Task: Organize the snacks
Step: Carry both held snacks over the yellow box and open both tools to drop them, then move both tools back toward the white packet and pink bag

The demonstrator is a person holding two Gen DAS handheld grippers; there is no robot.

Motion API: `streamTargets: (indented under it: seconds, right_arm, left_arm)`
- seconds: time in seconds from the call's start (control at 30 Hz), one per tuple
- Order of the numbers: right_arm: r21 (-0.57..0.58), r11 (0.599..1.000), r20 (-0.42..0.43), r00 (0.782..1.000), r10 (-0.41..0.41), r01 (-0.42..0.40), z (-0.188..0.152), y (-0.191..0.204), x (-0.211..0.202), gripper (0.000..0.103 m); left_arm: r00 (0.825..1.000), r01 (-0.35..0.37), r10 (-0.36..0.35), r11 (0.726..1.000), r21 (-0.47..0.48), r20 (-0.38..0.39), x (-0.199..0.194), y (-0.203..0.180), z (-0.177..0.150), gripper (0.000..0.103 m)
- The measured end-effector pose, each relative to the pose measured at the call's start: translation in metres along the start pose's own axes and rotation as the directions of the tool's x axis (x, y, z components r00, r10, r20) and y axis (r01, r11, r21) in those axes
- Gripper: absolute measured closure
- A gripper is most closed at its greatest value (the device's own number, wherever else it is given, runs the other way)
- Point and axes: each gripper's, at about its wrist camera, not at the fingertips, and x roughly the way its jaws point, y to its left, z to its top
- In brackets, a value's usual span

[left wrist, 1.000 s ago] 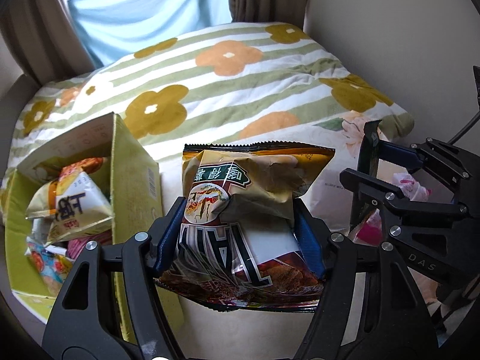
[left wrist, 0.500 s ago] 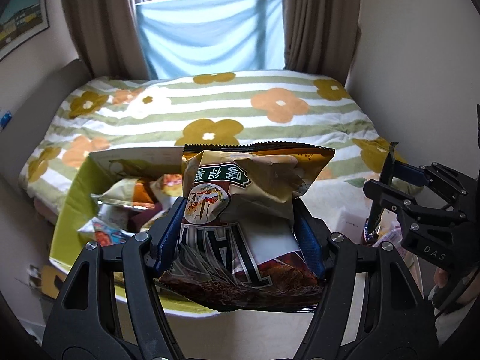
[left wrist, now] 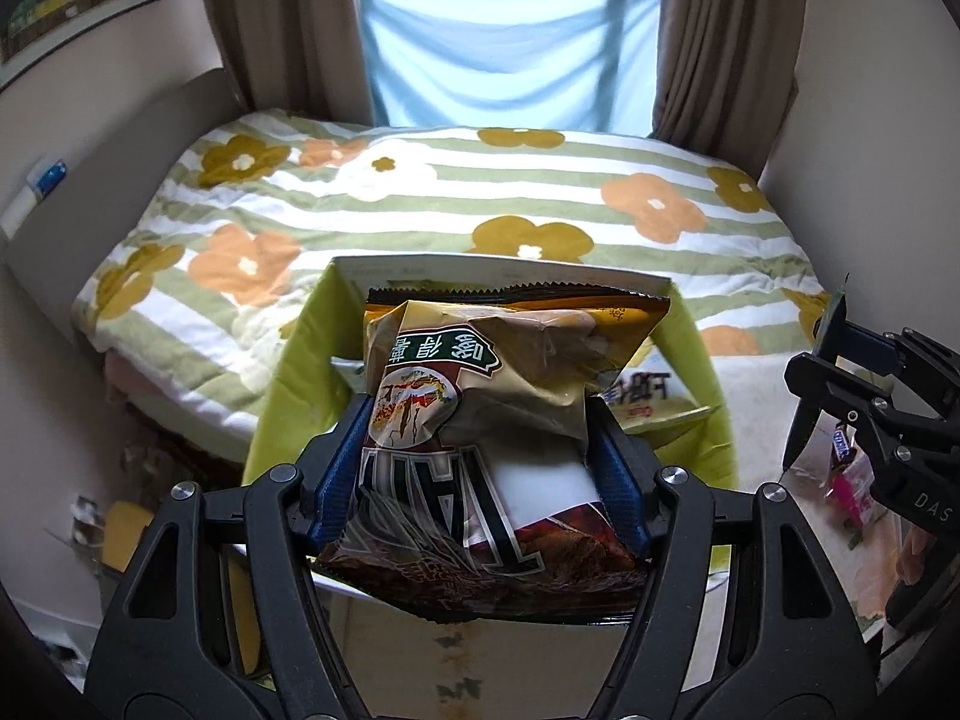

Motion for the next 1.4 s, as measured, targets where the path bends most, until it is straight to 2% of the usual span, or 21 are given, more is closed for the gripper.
streamTargets:
  seconds: [0.13,0.27,0.3,0.33,0.37,0.47,0.63,0.83,0.93,0.97,1.0,1.03,1.07,1.1,1.4]
  right_arm:
    - [0.011,1.000,-0.016,1.000,0.000,0.001,0.006,0.031,0.025,0.059]
    - [0.053,0.999,-0.040,0.999,-0.006,0.008,0.005,0.050,0.045,0.059]
    - [0.060,0.998,-0.049,0.999,-0.011,0.014,0.004,0.053,0.048,0.059]
    - [0.065,0.998,-0.060,0.998,-0.019,0.023,0.003,0.055,0.051,0.059]
    - [0.067,0.997,-0.070,0.997,-0.027,0.031,0.001,0.058,0.054,0.059]
    - [0.078,0.996,-0.097,0.994,-0.045,0.053,-0.002,0.059,0.058,0.059]
    - [0.077,0.995,-0.129,0.990,-0.057,0.067,-0.003,0.060,0.062,0.059]
    - [0.074,0.997,-0.168,0.986,-0.012,0.025,-0.007,0.069,0.072,0.059]
    - [0.084,0.996,-0.195,0.981,0.021,-0.004,-0.009,0.074,0.082,0.058]
    - [0.084,0.996,-0.206,0.978,0.022,-0.004,-0.010,0.075,0.085,0.052]
    - [0.082,0.997,-0.211,0.977,0.014,0.003,-0.010,0.076,0.088,0.036]
    - [0.078,0.997,-0.212,0.977,0.009,0.008,-0.012,0.077,0.089,0.028]
    - [0.075,0.997,-0.208,0.978,0.013,0.003,-0.013,0.077,0.089,0.014]
    - [0.074,0.997,-0.202,0.979,0.016,-0.001,-0.013,0.076,0.088,0.011]
    - [0.061,0.998,-0.175,0.985,-0.005,0.016,-0.019,0.077,0.080,0.011]
  left_arm:
    - [0.999,0.015,-0.015,1.000,0.012,-0.037,0.022,0.037,-0.004,0.037]
    - [0.998,0.038,-0.035,0.998,0.054,-0.061,0.040,0.054,-0.008,0.034]
    - [0.997,0.043,-0.039,0.996,0.073,-0.062,0.043,0.055,-0.008,0.029]
    - [0.997,0.045,-0.039,0.995,0.093,-0.061,0.045,0.055,-0.009,0.012]
    - [0.998,0.034,-0.027,0.993,0.116,-0.061,0.047,0.053,-0.009,0.001]
    - [0.997,0.052,-0.042,0.988,0.147,-0.071,0.049,0.054,-0.014,0.000]
    - [0.993,0.069,-0.056,0.989,0.128,-0.106,0.052,0.061,-0.029,0.000]
    - [0.991,0.075,-0.064,0.994,0.085,-0.121,0.046,0.069,-0.038,0.000]
    - [0.992,0.055,-0.046,0.995,0.080,-0.118,0.044,0.072,-0.039,0.000]
    - [0.992,0.052,-0.043,0.996,0.075,-0.119,0.043,0.074,-0.040,0.000]
    - [0.992,0.051,-0.043,0.996,0.069,-0.119,0.042,0.075,-0.040,0.000]
    - [0.992,0.049,-0.042,0.997,0.062,-0.118,0.041,0.076,-0.040,0.000]
    - [0.992,0.049,-0.042,0.997,0.057,-0.117,0.040,0.077,-0.041,0.000]
    - [0.992,0.049,-0.043,0.997,0.052,-0.117,0.038,0.077,-0.041,0.000]
    - [0.994,0.046,-0.042,0.998,0.037,-0.104,0.028,0.077,-0.044,0.000]
